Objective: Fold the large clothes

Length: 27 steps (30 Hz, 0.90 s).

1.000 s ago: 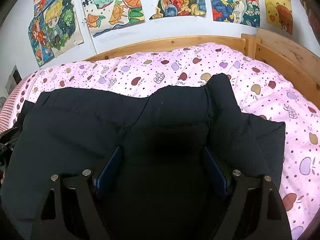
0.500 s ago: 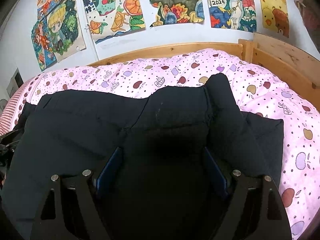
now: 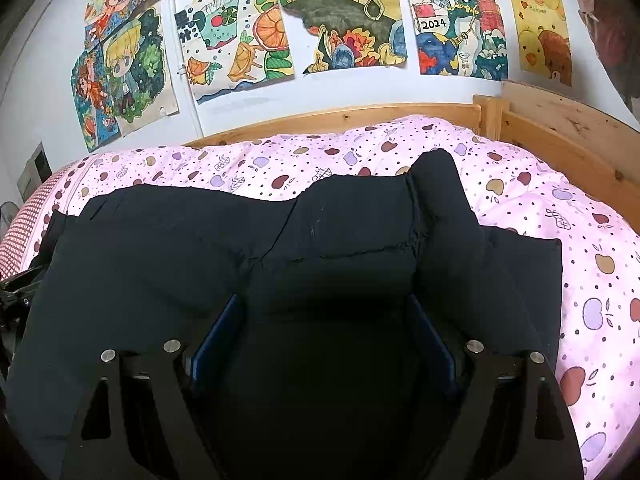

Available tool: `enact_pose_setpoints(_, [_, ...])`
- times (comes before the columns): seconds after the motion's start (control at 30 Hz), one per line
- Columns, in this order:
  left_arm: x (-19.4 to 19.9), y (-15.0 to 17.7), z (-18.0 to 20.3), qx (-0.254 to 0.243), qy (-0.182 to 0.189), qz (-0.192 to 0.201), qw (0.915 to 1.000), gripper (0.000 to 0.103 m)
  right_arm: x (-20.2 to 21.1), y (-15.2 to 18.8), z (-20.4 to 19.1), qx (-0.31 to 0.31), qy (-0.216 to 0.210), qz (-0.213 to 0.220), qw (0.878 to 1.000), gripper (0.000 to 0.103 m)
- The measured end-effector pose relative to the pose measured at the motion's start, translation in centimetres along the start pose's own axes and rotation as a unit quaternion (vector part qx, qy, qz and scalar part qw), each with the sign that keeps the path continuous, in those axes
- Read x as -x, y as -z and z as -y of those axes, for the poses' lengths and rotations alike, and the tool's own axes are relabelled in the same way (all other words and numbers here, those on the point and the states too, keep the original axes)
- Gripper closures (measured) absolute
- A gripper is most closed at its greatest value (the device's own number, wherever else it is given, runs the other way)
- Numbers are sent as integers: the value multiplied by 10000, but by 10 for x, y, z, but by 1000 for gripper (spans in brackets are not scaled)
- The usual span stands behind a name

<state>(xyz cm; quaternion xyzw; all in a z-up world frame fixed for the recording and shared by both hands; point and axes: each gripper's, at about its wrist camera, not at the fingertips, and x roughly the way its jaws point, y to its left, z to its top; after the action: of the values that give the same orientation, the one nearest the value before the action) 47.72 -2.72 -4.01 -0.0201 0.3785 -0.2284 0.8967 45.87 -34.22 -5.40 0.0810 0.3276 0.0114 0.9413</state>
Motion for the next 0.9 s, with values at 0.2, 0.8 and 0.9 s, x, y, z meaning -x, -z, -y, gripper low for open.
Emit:
enact_pose_setpoints(0.2, [10,-4,-2,218,-254,-39,9994,0,6,-2,-2,48,183,-47,9998,20])
enact_pose_setpoints(0.8, [97,39,-100,1907,-724,-1059,9732,0,94,-5,56,-417,410,-330,9977,2])
enact_pose_setpoints(0.9, [86,47,-102,1986,-446,-1096,9729,0,74,13,74,-735,232,-796,9938,2])
